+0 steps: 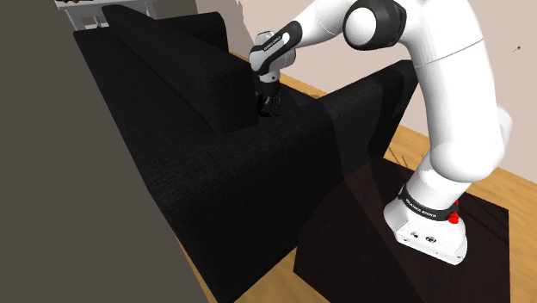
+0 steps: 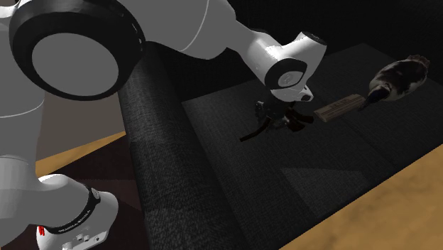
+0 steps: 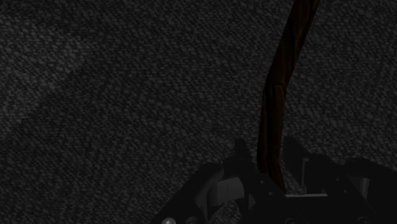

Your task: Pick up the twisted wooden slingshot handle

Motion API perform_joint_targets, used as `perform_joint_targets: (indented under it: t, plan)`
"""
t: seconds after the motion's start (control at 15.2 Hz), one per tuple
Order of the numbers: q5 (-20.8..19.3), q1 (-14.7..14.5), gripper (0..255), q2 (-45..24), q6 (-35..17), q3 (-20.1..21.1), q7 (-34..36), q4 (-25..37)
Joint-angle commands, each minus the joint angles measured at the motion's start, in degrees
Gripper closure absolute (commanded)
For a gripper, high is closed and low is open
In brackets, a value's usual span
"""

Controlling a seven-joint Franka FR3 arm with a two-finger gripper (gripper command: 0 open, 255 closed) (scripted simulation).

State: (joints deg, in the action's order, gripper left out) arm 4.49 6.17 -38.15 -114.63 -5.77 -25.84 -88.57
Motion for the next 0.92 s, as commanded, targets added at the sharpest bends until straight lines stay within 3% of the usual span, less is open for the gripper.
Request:
perform_joint_targets:
  t: [0.0,0.46,0.86]
  plan:
    - [0.0,0.0,255,-0.1,-0.1,0.0,0.0,-0.1]
    - [0.0,-0.1,255,0.0,-0.1,0.0,0.1,-0.1]
    - [-0.2,-0.2,255,2.5,3.2,-0.1,0.2,0.6]
